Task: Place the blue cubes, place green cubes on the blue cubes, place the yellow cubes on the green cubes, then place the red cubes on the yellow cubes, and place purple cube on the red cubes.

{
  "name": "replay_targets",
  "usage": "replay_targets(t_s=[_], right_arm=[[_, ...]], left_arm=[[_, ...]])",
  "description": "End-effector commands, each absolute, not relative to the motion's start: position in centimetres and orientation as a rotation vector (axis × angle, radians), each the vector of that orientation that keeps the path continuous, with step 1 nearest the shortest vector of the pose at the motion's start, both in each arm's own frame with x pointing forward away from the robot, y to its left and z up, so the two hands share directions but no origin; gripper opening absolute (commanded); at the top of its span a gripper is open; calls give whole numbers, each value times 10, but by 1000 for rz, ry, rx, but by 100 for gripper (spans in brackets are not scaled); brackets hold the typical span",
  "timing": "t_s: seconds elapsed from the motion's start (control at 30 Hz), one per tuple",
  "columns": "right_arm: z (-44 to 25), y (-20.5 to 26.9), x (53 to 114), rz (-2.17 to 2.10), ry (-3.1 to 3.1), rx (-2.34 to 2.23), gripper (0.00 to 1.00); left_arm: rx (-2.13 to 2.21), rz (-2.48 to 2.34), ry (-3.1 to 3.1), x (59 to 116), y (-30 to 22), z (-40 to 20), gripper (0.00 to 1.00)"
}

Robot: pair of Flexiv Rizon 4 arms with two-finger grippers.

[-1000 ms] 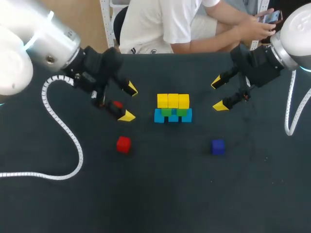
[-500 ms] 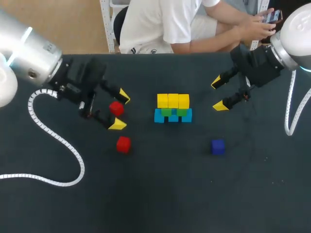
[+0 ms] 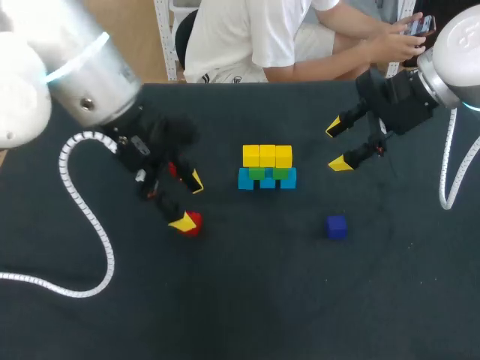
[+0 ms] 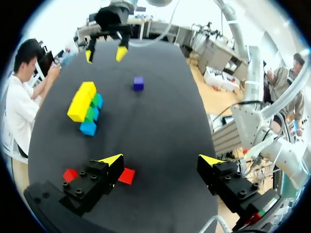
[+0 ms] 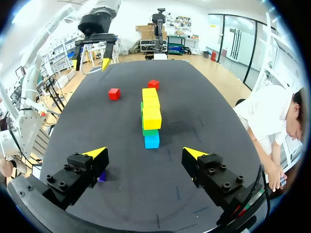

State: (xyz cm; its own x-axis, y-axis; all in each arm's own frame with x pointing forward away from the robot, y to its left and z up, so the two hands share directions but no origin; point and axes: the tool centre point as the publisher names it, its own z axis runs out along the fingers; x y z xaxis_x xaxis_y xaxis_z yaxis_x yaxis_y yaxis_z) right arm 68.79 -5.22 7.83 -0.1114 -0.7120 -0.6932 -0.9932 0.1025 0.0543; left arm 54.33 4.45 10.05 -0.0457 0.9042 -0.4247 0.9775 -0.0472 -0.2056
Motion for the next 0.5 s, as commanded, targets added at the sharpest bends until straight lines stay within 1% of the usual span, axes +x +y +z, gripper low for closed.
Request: replay_targets(t_s=[0.03, 0.5], right_arm=[[78, -52, 687, 729, 1880, -1660, 100], [78, -52, 687, 729, 1880, -1660, 100]], left_arm=[[2080, -626, 2116, 537, 46, 87, 100], [2161, -628, 2145, 552, 55, 65, 100]])
